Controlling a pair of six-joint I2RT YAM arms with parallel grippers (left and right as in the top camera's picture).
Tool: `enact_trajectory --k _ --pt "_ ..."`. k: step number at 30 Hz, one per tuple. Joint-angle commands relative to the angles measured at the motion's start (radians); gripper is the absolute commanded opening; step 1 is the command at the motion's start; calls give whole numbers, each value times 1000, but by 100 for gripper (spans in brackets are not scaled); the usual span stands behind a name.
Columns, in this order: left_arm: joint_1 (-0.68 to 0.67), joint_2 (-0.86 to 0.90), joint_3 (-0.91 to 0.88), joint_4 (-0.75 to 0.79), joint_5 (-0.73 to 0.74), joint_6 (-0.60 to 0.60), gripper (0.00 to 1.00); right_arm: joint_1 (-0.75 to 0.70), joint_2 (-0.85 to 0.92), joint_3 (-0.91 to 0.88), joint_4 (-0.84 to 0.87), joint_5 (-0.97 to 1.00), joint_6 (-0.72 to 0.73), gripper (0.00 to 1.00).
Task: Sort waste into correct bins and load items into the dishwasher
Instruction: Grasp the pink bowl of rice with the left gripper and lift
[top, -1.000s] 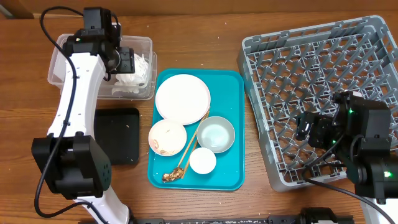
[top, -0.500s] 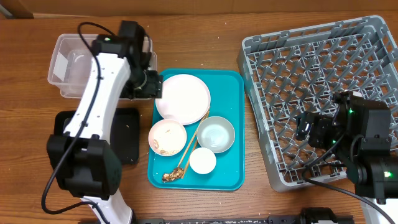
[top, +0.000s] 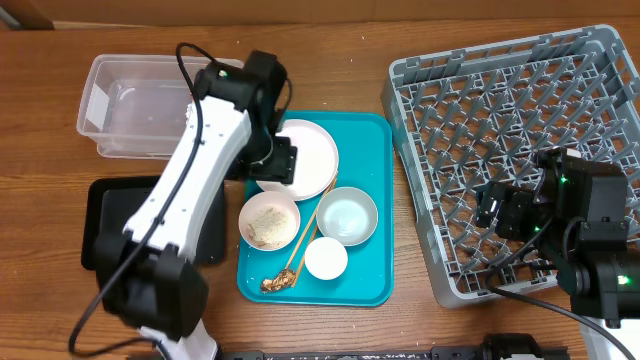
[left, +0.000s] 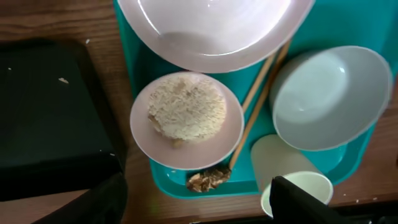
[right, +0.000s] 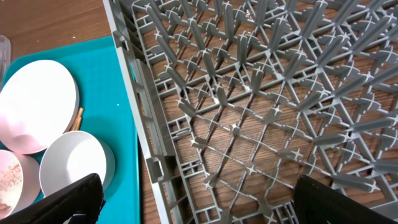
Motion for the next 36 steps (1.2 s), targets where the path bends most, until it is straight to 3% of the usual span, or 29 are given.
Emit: enact_trajectory --k 1,15,23,31,33,35,36 --pt "-63 -130 -18 -3 -98 -109 76 4 -9 31 -3 10 -6 100" --pt "-174 -167 -370 311 -29 -129 78 4 -9 31 -2 10 -6 100" --pt "-174 -116 -522 444 -26 -129 57 4 -9 31 -2 10 -6 100" --pt "-174 -57 -583 505 -21 -130 51 4 -9 31 -2 10 -6 100" --pt "-175 -40 -589 508 -12 -130 44 4 -9 31 -2 10 -6 100" --pt "-175 -9 -589 510 15 -130 30 4 -9 31 -2 10 -6 100" --pt "-175 0 -589 511 25 -130 29 4 -9 31 -2 10 -6 100"
